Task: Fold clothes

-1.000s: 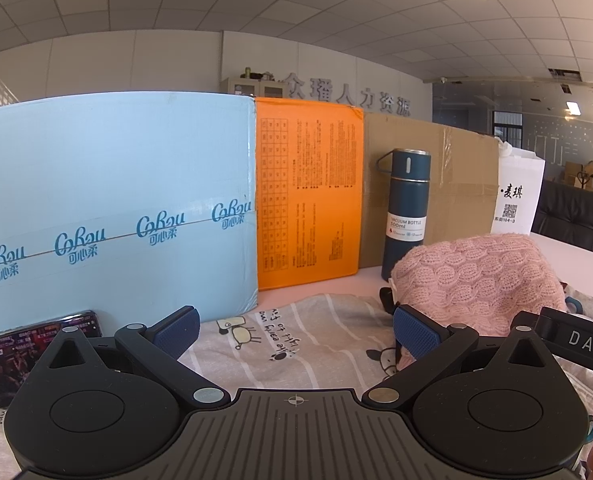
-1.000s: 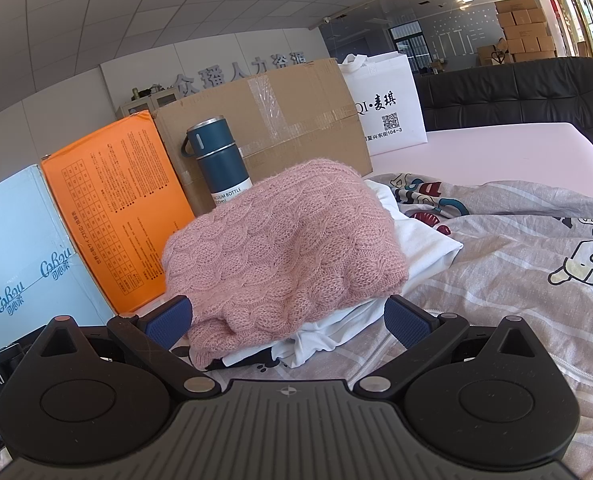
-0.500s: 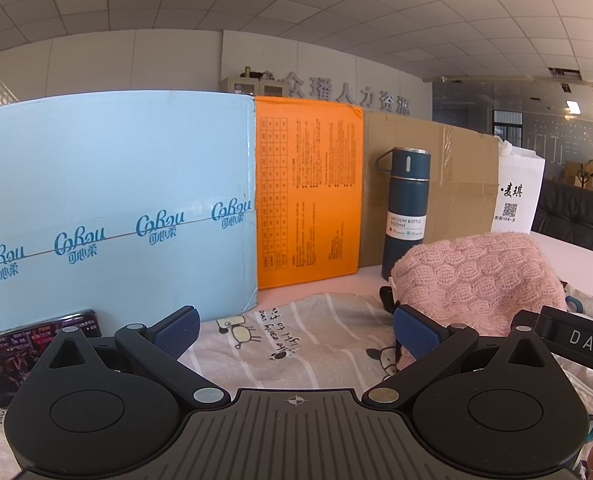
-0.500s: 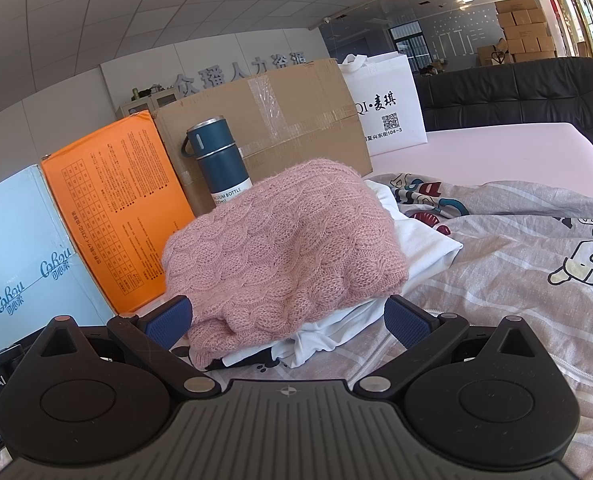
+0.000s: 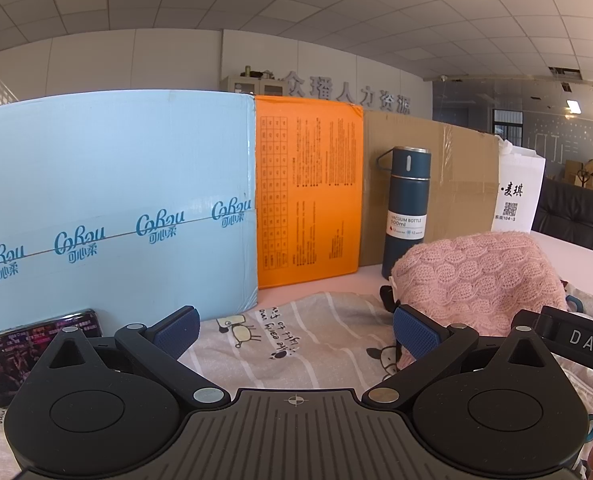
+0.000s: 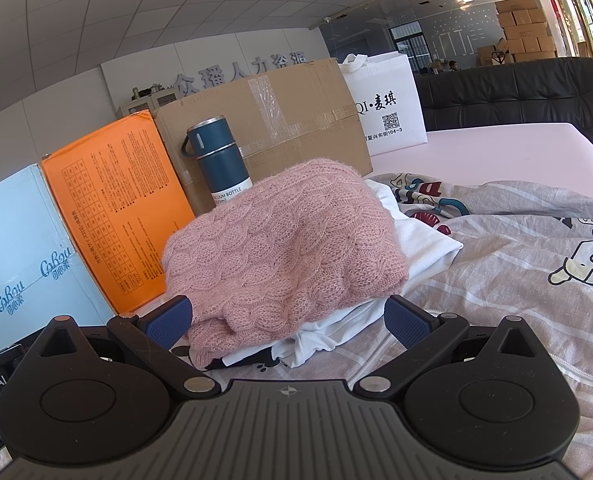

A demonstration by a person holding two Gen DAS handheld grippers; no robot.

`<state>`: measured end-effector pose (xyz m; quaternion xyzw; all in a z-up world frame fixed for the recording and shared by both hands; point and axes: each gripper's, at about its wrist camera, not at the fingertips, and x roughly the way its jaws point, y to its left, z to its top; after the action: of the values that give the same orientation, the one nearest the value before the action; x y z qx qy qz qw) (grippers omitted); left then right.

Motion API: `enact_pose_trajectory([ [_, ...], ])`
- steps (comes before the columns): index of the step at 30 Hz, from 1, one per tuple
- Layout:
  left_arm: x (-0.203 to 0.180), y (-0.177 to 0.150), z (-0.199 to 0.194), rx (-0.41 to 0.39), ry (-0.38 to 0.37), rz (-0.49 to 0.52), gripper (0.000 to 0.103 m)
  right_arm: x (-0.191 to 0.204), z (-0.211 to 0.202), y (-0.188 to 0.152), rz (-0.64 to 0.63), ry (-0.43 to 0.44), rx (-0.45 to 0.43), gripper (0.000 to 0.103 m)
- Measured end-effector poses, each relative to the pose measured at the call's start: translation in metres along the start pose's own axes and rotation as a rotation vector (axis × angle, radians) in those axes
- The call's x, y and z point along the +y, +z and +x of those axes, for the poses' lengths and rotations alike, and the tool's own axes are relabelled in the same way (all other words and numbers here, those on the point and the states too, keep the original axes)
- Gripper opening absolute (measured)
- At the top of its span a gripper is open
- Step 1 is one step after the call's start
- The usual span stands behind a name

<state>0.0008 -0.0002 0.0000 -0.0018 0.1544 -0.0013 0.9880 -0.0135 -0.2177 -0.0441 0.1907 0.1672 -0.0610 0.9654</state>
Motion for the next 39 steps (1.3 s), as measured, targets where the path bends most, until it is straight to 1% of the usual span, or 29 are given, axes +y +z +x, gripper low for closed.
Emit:
enact_pose_trajectory([
  [5,-0.001,-0.001,0.000,-0.001,0.000,-0.002,0.103,0.000,0.000,0.000,0.000,0.001,0.000,0.103],
  [10,0.001,0.000,0.000,-0.012,-0.003,-0.025,0.103,0.000,0.000,0.000,0.000,0.006,0.006,0.103],
  [14,0.003,0.001,-0.009,-0.089,-0.001,-0.047,0.103,-0.002,0.000,0.000,0.014,0.015,0.004,0.103],
  [17,0.003,0.002,-0.016,-0.145,0.025,-0.050,0.103,-0.006,0.000,0.001,0.039,0.022,0.003,0.103],
  [19,0.002,0.000,-0.020,-0.193,0.060,-0.059,0.103,-0.008,0.001,0.000,0.056,0.030,0.006,0.103],
  [22,-0.001,-0.002,-0.021,-0.227,0.082,-0.031,0.103,-0.010,0.001,-0.002,0.070,0.040,0.010,0.103],
  [25,-0.003,-0.004,-0.021,-0.218,0.034,-0.034,0.103,-0.008,0.001,-0.004,0.060,0.057,0.008,0.103],
  [27,-0.005,-0.005,-0.020,-0.220,0.020,-0.022,0.103,-0.007,0.000,-0.006,0.054,0.078,0.009,0.103],
  [32,-0.012,-0.010,-0.021,-0.233,0.061,-0.004,0.103,-0.004,0.000,-0.011,0.031,0.111,0.005,0.103],
  [34,-0.013,-0.012,-0.023,-0.247,0.076,-0.008,0.103,-0.006,-0.001,-0.011,0.046,0.134,0.005,0.103],
  [39,-0.016,-0.014,-0.031,-0.310,0.107,-0.011,0.103,-0.018,-0.002,-0.007,0.139,0.234,0.020,0.103],
])
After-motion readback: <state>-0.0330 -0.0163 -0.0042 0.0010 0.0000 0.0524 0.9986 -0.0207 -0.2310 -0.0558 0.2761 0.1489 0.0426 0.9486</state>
